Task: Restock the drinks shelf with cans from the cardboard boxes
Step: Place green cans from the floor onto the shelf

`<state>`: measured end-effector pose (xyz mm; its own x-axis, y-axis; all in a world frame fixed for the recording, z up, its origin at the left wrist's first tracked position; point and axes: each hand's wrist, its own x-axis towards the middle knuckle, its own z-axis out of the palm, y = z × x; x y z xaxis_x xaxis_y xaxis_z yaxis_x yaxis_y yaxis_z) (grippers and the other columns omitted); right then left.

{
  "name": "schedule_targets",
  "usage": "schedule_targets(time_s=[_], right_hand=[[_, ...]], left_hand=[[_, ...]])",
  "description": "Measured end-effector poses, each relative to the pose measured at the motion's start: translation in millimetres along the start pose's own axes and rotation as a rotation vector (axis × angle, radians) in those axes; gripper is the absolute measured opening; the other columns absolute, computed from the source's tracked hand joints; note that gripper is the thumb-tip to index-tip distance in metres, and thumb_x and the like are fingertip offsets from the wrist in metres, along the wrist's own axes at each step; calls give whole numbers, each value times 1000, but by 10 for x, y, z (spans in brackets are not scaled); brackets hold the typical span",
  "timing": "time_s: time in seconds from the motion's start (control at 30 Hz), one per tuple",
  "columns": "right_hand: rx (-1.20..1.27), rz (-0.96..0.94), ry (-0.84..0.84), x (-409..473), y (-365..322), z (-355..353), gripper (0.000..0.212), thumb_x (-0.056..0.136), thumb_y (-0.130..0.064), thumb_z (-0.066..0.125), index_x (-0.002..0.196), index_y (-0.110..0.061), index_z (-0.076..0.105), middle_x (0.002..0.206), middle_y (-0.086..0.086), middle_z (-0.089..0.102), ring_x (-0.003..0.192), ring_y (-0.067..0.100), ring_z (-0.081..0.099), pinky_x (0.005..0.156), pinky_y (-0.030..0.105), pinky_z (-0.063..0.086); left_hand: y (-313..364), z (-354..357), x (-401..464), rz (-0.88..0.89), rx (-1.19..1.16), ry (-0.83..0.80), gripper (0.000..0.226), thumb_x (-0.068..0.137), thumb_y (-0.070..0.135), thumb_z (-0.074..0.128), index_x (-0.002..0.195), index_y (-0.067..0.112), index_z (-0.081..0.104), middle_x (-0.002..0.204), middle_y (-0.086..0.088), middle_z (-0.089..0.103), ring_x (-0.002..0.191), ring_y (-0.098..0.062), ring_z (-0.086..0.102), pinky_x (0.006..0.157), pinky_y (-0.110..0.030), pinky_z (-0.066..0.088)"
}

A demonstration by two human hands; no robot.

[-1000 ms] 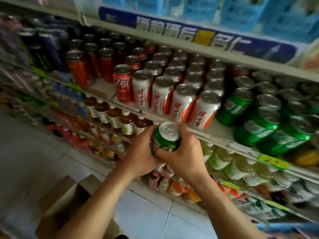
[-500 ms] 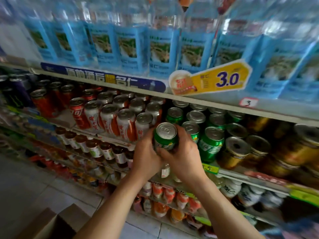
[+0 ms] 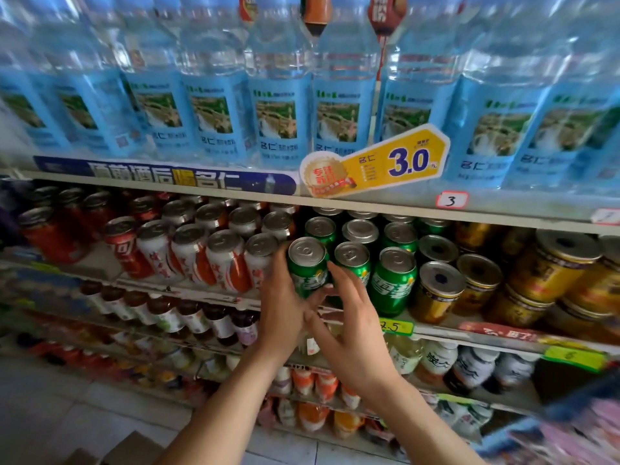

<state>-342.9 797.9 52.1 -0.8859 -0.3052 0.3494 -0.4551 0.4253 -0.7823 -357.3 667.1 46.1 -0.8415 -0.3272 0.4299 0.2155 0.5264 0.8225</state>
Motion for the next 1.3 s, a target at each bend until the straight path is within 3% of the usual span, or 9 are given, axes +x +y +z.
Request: schedule_targets(time_s=[0.2, 0.33, 0.5, 0.67, 0.9, 0.97, 1.13, 1.23, 1.3], right_hand=[[-25, 72, 25, -111, 110, 39, 57, 92, -33, 63, 143, -19, 42, 137, -7, 46, 128, 4, 44, 103, 29, 46], [-78, 93, 12, -157, 139, 57, 57, 91, -34, 64, 142, -19, 44, 133, -8, 48, 125, 7, 46, 103, 14, 37], [-48, 146, 13, -174, 159, 71, 58, 92, -40, 62, 143, -21, 43, 127, -16, 45, 119, 0, 45, 102, 31, 47], [-40, 235, -1, -193, 185, 51, 69, 90, -54, 59, 147, -21, 39, 135, -6, 49, 124, 5, 47, 101, 22, 39], [-23, 251, -21, -213, 246, 59, 67, 88, -54, 61, 145, -24, 41, 129, -8, 50, 120, 7, 49, 97, 36, 50], [-30, 228, -22, -196, 242, 56, 60, 88, -50, 62, 141, -26, 47, 125, -10, 54, 114, 5, 52, 91, 36, 53], [42, 64, 35, -58, 126, 15, 39, 88, -12, 61, 125, -22, 63, 107, -13, 66, 92, 2, 63, 71, 25, 55], [-12, -43, 57, 85, 22, -21, 39, 88, -16, 61, 127, -17, 63, 108, -7, 64, 89, 5, 64, 71, 28, 56], [-113, -127, 84, 190, -36, -57, 39, 86, -13, 67, 125, -17, 64, 109, -3, 64, 93, 11, 63, 76, 32, 56]], left_hand=[[-24, 96, 3, -20, -11, 1, 79, 72, 15, 84, 135, 21, 38, 129, 9, 53, 125, -7, 50, 103, -26, 43], [-56, 132, -25, -52, 28, -33, 74, 76, 23, 83, 133, 15, 38, 129, 4, 53, 124, -9, 51, 102, -33, 46], [-97, 165, 18, -102, 116, -51, 83, 73, 24, 84, 137, 11, 33, 135, -6, 51, 127, -20, 50, 102, -43, 47], [-89, 108, 75, -167, 242, -139, 81, 76, 23, 82, 139, 7, 35, 136, -11, 52, 127, -26, 50, 100, -31, 42], [-93, 27, 176, -188, 213, -145, 78, 66, 25, 89, 131, 15, 48, 126, -2, 62, 119, -21, 57, 98, -33, 47], [-109, 22, 165, -177, 218, -153, 82, 68, 26, 88, 136, 16, 44, 131, -3, 58, 123, -21, 54, 101, -34, 46], [-115, 6, 100, -164, 152, -244, 92, 82, 16, 76, 152, 22, 17, 150, -2, 40, 138, -20, 39, 112, -42, 38], [-61, -16, 92, -110, 51, -246, 83, 85, 8, 70, 151, 20, 22, 148, 3, 42, 138, -9, 38, 113, -33, 35], [-66, 7, 93, -17, 18, -192, 71, 86, 5, 66, 147, 13, 31, 143, 1, 47, 136, -9, 42, 114, -36, 36]])
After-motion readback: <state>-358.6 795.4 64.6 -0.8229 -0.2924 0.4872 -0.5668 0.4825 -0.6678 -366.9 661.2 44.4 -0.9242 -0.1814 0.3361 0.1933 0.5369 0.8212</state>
